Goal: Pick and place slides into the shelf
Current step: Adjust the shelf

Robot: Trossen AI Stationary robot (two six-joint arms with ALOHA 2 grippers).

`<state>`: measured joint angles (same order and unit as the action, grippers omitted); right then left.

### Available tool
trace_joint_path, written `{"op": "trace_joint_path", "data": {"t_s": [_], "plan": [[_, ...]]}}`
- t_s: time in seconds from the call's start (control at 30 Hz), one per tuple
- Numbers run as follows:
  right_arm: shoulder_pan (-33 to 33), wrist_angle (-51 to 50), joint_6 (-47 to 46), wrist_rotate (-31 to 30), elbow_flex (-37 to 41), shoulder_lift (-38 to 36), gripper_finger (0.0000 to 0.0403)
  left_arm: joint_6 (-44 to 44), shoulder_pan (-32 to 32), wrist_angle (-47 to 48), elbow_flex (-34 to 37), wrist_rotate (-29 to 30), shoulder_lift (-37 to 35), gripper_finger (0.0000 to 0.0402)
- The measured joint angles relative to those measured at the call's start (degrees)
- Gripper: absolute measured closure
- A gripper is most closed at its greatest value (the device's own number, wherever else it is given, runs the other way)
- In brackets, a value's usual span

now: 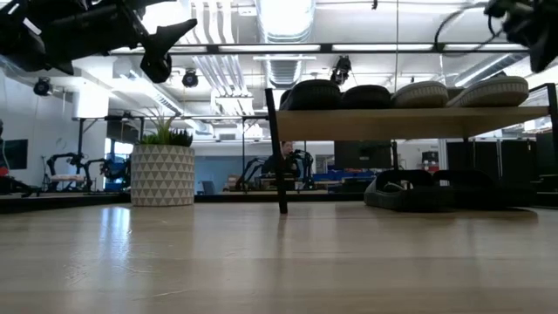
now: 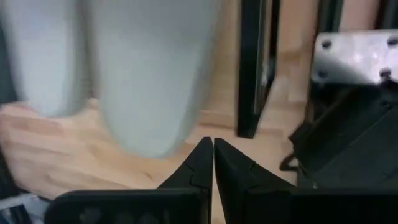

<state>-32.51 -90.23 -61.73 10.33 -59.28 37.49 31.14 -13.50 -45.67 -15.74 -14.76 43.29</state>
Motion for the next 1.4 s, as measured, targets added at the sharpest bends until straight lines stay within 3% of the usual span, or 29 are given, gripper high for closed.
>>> {"op": "trace_joint_path", "data": {"t_s": [0.2, 0.27, 0.73, 1.23, 1.3, 1.4], "plan": [[0.0, 0.2, 5.1, 8.6, 6.4, -2.2, 0.0394, 0.0, 0.0, -0.2, 0.0, 0.0, -0.1, 0.0203], [0.0, 0.1, 6.3, 8.3, 7.3, -2.9, 0.0394, 0.0, 0.0, -0.1, 0.0, 0.0, -0.3, 0.0203], [0.0, 0.2, 4.9, -7.9, 13.1, -4.0, 0.0394, 0.0, 0.0, -0.1, -0.1, -0.3, -0.9, 0.0203], [0.0, 5.6, 1.8, -15.9, 11.9, -3.1, 0.0394, 0.0, 0.0, -0.2, 0.0, -0.3, 0.2, 0.0203], [0.0, 5.6, 3.1, -14.1, 11.8, -2.3, 0.0394, 0.0, 0.0, -0.2, 0.0, -0.3, 0.5, 0.0203], [0.0, 0.8, 5.3, -5.2, 11.4, -1.6, 0.0394, 0.0, 0.0, -0.1, -0.1, -0.3, 0.6, 0.0203]]}}
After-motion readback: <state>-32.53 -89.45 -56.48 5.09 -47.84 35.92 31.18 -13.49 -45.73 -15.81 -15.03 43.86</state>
